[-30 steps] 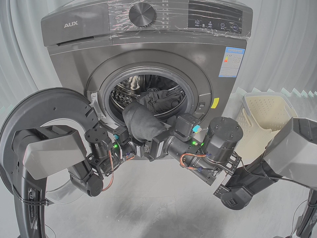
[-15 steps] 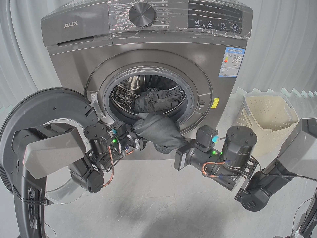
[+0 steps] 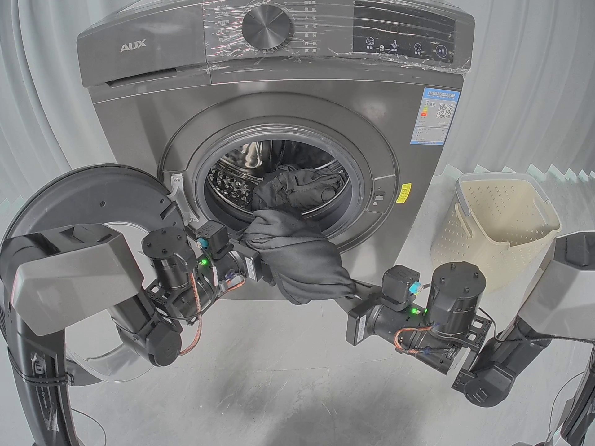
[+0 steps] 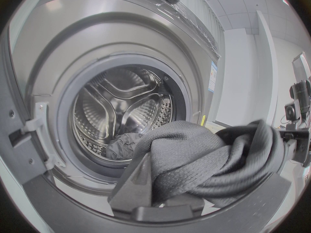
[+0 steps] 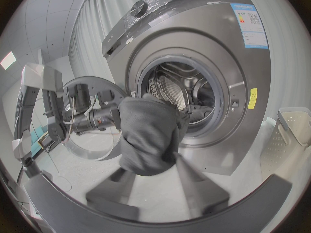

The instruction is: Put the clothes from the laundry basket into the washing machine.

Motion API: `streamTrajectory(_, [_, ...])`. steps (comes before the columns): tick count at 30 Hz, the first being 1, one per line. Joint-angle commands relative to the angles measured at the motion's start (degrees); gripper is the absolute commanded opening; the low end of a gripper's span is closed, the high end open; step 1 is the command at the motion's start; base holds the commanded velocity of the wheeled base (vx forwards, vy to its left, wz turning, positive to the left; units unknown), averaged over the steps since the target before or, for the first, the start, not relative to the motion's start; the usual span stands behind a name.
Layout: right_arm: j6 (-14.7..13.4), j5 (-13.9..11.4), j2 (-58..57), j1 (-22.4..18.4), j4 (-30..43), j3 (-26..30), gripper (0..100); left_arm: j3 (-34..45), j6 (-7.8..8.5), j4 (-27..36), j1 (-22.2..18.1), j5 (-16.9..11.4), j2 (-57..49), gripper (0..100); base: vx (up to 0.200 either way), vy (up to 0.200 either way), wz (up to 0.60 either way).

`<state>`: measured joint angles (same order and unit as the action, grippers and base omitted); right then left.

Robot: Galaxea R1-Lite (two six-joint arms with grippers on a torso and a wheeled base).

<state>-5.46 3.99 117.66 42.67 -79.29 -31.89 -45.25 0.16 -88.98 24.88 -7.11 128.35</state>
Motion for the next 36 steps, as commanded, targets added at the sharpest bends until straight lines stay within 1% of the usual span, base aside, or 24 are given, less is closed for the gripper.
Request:
streamTrajectory(1, [0.4,-0.2,0.0,0.0,0.6,4.8,100,3.2,-0.16,0.0,0.3,-0.5,-4.9,0,0.0,0.0,0.0])
streamTrajectory(3, [0.6,-0.5,-0.3,-0.1,0.7,8.7,100,4.6,-1.13,0.0,0.3,-0.5,-6.7,0,0.0,0.0,0.0])
streamTrajectory(4, [0.7,-0.6,-0.2,-0.2,0.6,12.4,100,6.1,-2.44,0.0,0.5,-0.5,-8.5,0,0.0,0.0,0.0])
streamTrajectory(6, [0.7,-0.6,0.1,-0.2,0.0,15.8,100,8.4,-3.67,0.0,1.0,-0.6,-10.8,0,0.0,0.0,0.0])
streamTrajectory(7, [0.7,-0.6,0.1,-0.3,-0.1,16.2,100,8.9,-3.76,-0.1,1.0,-0.6,-11.1,0,0.0,0.0,0.0])
streamTrajectory(9, [0.5,-0.6,0.0,-1.2,-0.2,17.3,100,13.2,-4.03,-0.1,2.1,-1.2,-14.1,0,0.0,0.0,0.0])
streamTrajectory(11, [0.4,-0.6,-0.1,-2.1,-0.5,16.8,100,16.4,-4.03,-0.1,3.0,-2.1,-16.1,0,0.0,0.0,0.0])
streamTrajectory(13, [0.0,0.0,-0.2,-3.6,-1.0,15.4,100,21.0,-4.2,-0.1,4.2,-3.7,-19.5,0,0.0,0.0,0.0])
streamTrajectory(15, [-0.1,0.1,0.0,-4.7,-1.5,14.5,100,22.8,-4.2,-0.1,4.6,-4.2,-20.7,0,0.0,0.0,0.0])
streamTrajectory(16, [-0.1,0.3,0.0,-6.3,-3.1,13.3,100,24.4,-4.2,-0.1,4.6,-4.5,-22.0,0,0.0,0.0,0.0])
streamTrajectory(17, [-0.1,0.3,-0.1,-6.8,-4.2,12.8,100,24.7,-3.94,-0.1,4.6,-4.5,-22.3,0,0.0,0.0,0.0])
streamTrajectory(18, [-0.2,0.3,-0.1,-6.9,-4.4,12.7,100,24.8,-3.85,-0.1,4.6,-4.5,-22.3,0,0.0,0.0,0.0])
streamTrajectory(19, [-0.9,0.6,-0.6,-7.7,-6.5,12.4,100,24.9,-3.23,-0.1,4.3,-4.1,-22.8,0,0.0,0.0,0.0])
streamTrajectory(21, [-1.1,0.6,-0.7,-7.9,-6.8,12.3,100,24.9,-3.32,-0.1,4.3,-4.1,-23.2,0,0.0,0.0,0.0])
streamTrajectory(22, [-2.9,0.6,-1.5,-8.9,-9.0,12.4,100,25.3,-3.15,0.0,3.7,-3.7,-24.5,0,0.0,0.0,0.0])
streamTrajectory(24, [-3.8,0.7,-1.6,-9.2,-9.1,12.6,100,26.2,-3.15,0.1,2.8,-2.5,-24.8,0,0.0,0.0,0.0])
streamTrajectory(25, [-3.8,0.6,-1.6,-9.2,-9.1,12.8,100,26.8,-2.97,0.1,2.1,-2.1,-24.9,0,0.0,0.0,0.0])
streamTrajectory(28, [-3.9,0.6,-1.3,-9.4,-9.1,12.6,100,27.3,-1.48,0.1,0.4,-1.9,-25.0,0,0.0,0.0,0.0])
streamTrajectory(30, [-3.9,0.5,-0.8,-10.1,-9.1,12.6,100,27.4,-1.04,0.1,-0.1,-1.9,-24.6,0,0.0,0.0,0.0])
streamTrajectory(36, [-3.9,0.2,0.5,-10.3,-9.1,12.9,100,27.3,-1.3,0.1,-0.3,-2.1,-24.2,0,0.0,0.0,0.0])
